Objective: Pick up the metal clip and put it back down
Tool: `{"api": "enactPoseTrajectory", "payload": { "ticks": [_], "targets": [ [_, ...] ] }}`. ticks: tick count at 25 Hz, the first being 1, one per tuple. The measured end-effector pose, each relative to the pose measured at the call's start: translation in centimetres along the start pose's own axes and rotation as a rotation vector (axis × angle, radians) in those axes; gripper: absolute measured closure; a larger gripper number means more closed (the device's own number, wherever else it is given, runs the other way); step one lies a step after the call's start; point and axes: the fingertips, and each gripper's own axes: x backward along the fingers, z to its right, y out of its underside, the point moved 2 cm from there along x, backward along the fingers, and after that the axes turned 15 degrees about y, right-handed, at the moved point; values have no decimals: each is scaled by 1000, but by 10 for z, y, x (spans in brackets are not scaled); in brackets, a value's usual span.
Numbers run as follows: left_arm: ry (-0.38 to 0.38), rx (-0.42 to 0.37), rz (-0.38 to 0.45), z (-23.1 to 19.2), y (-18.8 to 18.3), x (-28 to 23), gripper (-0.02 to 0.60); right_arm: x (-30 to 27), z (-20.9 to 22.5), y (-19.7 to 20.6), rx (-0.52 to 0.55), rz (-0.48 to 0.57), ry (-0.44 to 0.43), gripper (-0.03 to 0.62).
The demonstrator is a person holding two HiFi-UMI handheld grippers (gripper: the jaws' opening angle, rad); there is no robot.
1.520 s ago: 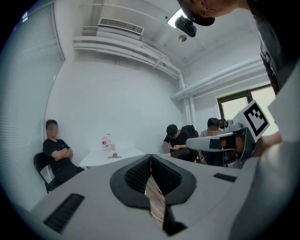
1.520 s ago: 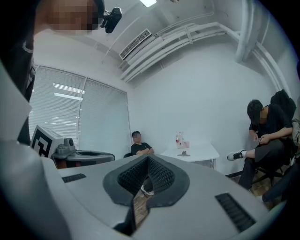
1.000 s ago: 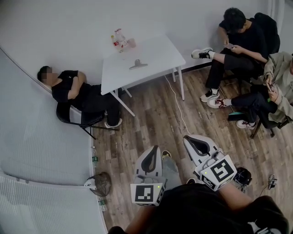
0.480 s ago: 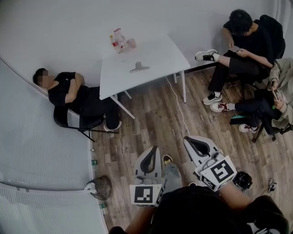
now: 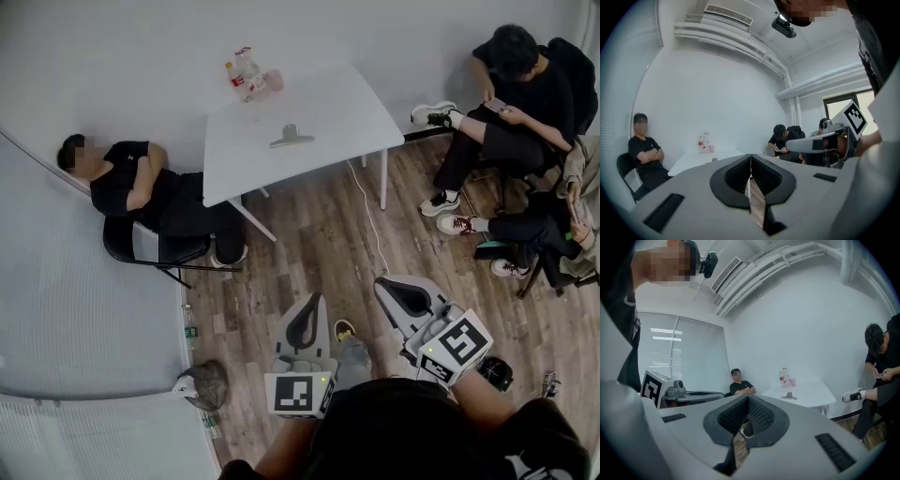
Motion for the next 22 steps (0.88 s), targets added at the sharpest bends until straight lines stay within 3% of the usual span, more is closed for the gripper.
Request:
{"api": "enactPoseTrajectory", "payload": {
  "ticks": [6,12,18,22],
  "targets": [
    [16,9,-6,-48,-3,-19,560,-50,1,-8,20,-27,23,576],
    [54,-29,14,-93,-13,-38,560,-100,3,-19,30,-23,44,576],
    [100,-69,-29,-129,-12,-45,560,-149,-12,-28,60,-9,28,576],
    [76,-25,4,-158,-12,-47,560,-176,-17,-28,58,-11,23,576]
  ]
}}
